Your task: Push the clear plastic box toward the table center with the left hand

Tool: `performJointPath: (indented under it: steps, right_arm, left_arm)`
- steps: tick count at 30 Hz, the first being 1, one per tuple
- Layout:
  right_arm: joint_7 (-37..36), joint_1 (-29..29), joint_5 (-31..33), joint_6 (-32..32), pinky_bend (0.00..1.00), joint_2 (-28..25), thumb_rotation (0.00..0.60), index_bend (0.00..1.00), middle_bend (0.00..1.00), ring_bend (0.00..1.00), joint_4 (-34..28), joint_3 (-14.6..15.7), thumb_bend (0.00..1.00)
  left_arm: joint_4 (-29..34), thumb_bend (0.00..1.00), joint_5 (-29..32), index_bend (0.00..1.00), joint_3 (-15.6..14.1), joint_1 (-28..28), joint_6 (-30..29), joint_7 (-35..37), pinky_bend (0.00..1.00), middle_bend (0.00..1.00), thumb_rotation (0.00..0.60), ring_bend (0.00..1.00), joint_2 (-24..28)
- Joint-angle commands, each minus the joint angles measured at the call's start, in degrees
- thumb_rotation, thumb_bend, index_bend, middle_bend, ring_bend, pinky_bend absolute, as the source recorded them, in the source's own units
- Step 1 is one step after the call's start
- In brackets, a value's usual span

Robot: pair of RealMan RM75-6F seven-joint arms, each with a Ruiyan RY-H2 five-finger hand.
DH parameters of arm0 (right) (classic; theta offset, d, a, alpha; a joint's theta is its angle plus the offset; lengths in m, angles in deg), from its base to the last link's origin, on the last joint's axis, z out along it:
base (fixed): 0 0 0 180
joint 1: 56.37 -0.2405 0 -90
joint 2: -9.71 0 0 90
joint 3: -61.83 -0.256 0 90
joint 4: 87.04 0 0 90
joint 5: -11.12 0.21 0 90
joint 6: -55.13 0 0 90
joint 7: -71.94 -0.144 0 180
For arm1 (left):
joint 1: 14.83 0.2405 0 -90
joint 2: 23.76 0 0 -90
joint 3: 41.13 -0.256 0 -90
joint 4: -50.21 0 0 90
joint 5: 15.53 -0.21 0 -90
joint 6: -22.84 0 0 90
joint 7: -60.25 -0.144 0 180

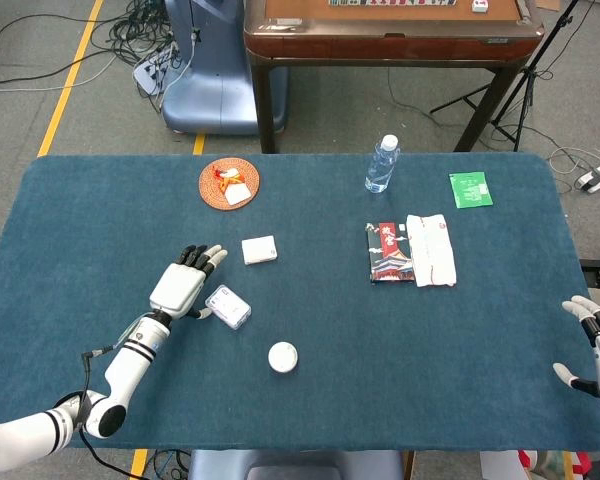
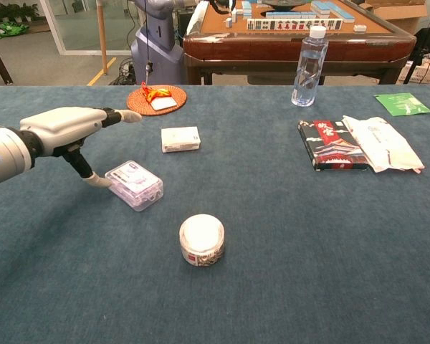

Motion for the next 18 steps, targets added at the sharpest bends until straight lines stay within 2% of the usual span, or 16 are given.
performJointPath:
  steps: [1,18]
  right_arm:
    - [-0.2,0.1,-0.1,0.0,0.32,-0.1,0.6,0.22,0.21,0.21,0.0,0.0,0.0]
    - [-0.8,0.4,-1.4,-0.6,0.32,-0.4,0.6,0.22,0.22,0.21,-0.2,0.4,0.0]
  left_arm:
    - [-0.6,0.01,0.9,0.0,0.5,-0.8,0.7,-0.5,0.05,0.0,0.6,0.0,-0.8]
    - [-0.4,0.01,2.3,0.0,1.7,-4.4,1.0,-3.4,0.05,0.0,0.6,0.0,-4.2]
